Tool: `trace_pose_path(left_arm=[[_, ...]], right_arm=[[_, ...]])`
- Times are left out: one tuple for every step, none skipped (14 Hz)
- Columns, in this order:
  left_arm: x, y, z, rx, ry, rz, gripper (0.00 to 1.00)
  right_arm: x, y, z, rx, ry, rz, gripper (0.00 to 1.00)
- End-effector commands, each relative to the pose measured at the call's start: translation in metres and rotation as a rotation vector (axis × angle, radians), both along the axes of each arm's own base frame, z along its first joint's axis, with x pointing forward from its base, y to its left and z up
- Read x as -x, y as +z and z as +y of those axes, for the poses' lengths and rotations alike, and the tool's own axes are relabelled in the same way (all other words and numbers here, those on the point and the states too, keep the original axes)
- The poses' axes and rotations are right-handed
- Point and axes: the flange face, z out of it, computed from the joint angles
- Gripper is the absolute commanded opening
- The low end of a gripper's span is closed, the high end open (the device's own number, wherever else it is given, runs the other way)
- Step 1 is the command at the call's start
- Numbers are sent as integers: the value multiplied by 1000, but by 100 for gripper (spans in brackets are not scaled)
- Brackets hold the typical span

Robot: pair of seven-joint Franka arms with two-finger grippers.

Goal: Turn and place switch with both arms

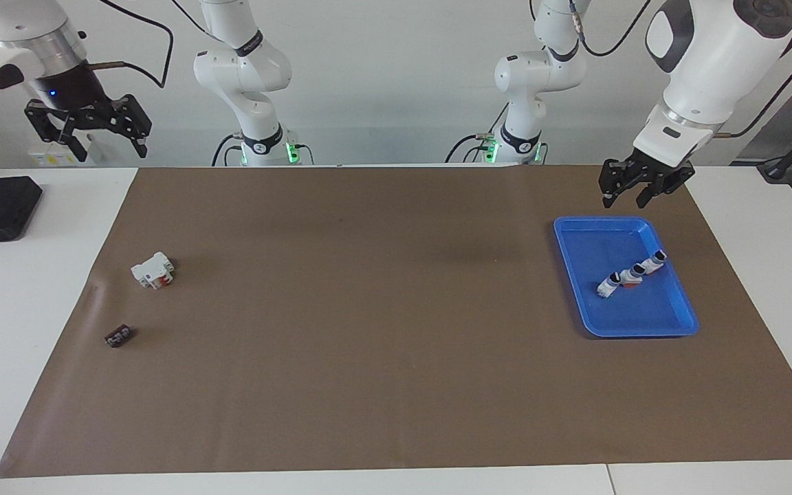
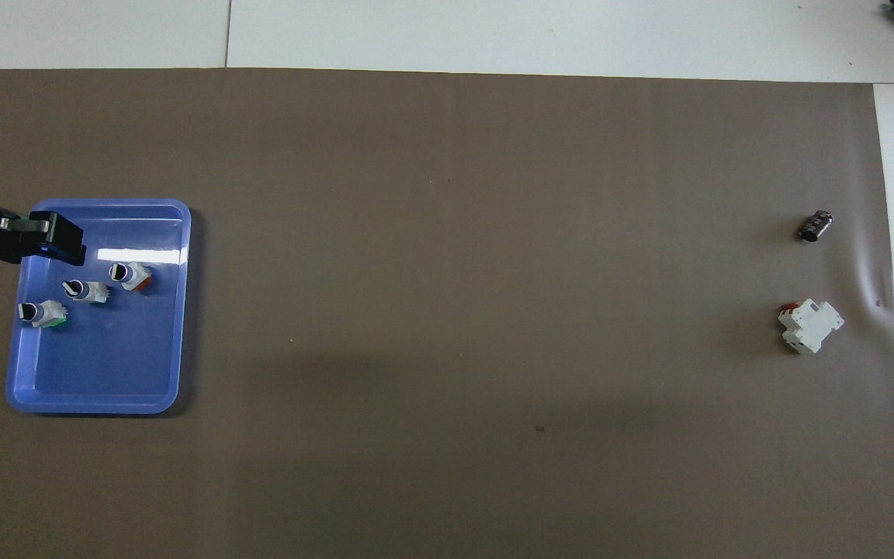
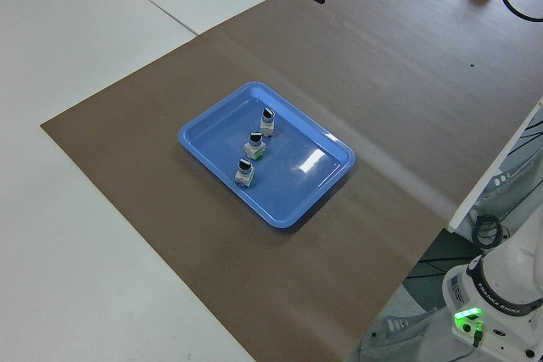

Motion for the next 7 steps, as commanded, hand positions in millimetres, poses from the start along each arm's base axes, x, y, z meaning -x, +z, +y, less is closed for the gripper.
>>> trace_pose_path(left_arm=[[15, 15, 7, -21, 23, -3, 100], [18, 16, 10, -22, 26, -6, 100], [18, 17, 11, -18, 30, -16, 100], [16, 18, 12, -17, 36, -27, 100], [14, 19, 13, -15, 34, -40, 100], [12, 21, 13, -17, 28, -57, 100], [10, 21, 12, -16, 26, -67, 100]], right_arm=[[4, -5, 2, -20, -32, 7, 100], [5, -6, 3, -19, -30, 9, 100], [7, -6, 6, -21, -26, 11, 100], [9, -8, 8, -22, -22, 21, 100], [12, -11, 8, -24, -21, 28, 100], [15, -16, 10, -24, -19, 39, 100], [19, -21, 10, -26, -22, 44, 100]])
